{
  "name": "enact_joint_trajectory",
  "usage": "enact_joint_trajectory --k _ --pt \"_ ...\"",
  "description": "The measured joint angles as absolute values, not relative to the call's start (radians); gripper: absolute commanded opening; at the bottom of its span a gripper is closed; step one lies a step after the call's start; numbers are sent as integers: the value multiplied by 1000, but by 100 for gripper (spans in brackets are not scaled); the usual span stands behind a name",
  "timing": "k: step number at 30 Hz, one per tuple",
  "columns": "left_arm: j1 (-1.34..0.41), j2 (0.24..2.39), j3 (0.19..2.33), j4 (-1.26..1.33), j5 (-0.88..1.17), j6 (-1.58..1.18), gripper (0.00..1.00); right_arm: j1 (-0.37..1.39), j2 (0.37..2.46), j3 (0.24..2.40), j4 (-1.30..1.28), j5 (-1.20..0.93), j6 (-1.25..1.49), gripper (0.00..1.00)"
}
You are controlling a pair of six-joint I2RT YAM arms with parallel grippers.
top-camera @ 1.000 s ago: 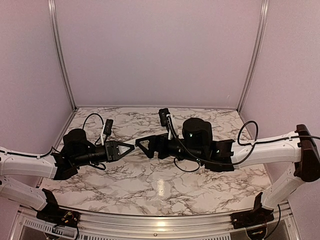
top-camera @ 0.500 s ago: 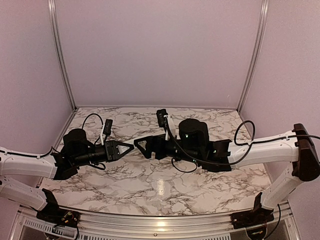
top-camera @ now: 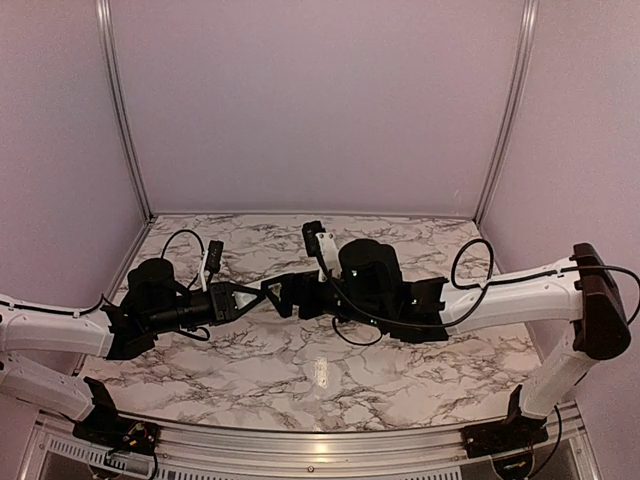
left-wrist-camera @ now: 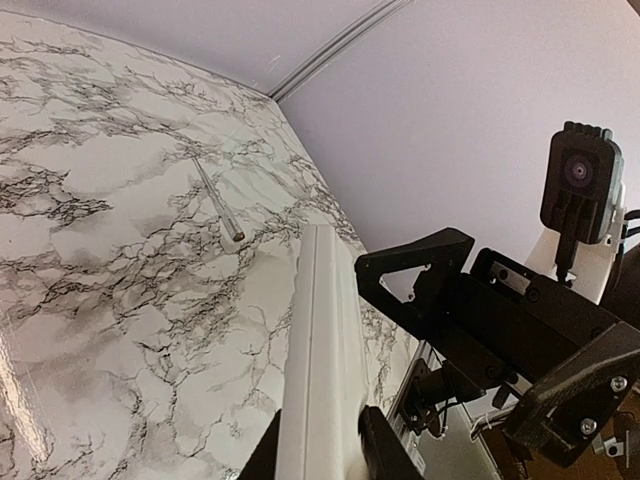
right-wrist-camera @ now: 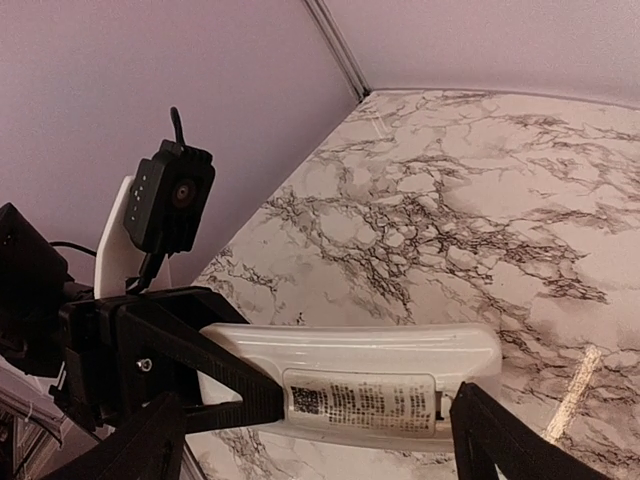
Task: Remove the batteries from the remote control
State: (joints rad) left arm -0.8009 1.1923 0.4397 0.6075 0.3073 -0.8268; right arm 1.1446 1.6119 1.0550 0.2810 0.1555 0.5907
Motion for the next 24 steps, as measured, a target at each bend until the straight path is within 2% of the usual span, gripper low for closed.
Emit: enact_joint_trajectory --k 24 --pt "-799 1192 430 561 269 -826 0 1149 1684 1096 269 147 607 91"
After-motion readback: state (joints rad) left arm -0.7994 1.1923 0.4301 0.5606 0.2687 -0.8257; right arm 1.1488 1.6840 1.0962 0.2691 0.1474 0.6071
